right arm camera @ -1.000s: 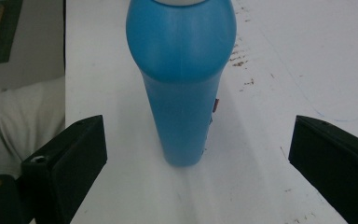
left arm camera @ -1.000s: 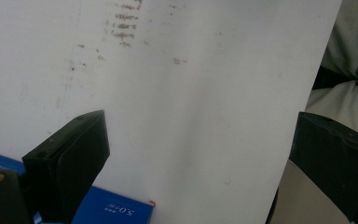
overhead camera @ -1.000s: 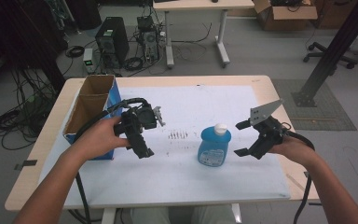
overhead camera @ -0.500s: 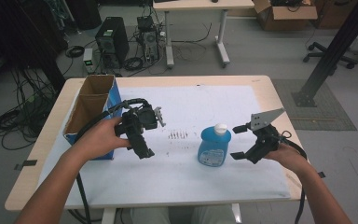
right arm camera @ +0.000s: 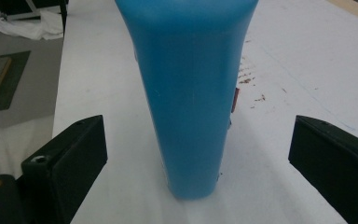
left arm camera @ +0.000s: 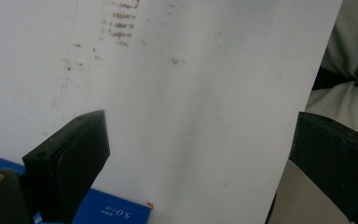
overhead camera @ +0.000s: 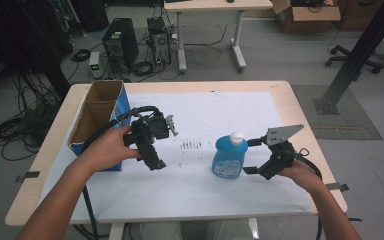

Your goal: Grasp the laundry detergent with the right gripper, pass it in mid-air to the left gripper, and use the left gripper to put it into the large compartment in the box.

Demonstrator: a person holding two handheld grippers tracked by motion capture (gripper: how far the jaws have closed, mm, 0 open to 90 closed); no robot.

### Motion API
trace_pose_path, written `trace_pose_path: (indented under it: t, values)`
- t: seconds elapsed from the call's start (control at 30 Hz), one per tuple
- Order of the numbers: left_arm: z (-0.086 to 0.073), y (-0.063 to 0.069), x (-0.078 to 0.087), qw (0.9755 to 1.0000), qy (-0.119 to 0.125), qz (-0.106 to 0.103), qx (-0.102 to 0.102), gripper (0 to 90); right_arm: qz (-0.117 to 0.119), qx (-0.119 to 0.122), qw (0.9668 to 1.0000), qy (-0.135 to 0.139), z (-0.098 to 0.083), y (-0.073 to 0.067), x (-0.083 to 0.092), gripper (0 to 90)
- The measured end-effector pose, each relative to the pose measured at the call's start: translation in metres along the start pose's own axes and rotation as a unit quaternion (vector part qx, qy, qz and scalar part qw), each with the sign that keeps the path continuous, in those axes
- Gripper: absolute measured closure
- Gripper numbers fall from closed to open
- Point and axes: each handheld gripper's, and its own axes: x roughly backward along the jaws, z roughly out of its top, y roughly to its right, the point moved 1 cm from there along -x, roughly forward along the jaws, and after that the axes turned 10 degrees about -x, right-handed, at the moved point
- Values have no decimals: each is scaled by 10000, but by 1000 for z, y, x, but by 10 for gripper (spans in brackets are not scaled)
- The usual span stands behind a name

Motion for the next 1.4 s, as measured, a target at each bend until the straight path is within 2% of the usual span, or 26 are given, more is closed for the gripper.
trace_pose_path:
  t: [0.33,0.63,1.1,1.4]
  values:
    - [-1,1,0,10000,-9,-2,28,51,23,-40,9995,327,-7,-1,-12,44]
    - [-1,0,0,10000,-5,-3,29,51,13,-81,9987,513,-10,-2,-21,45]
    - [-1,0,-1,10000,-25,-21,17,51,16,-81,9982,597,-8,-3,-35,54]
    - [-1,0,-1,10000,-24,-19,24,51,113,-44,9973,723,-6,-3,-43,138]
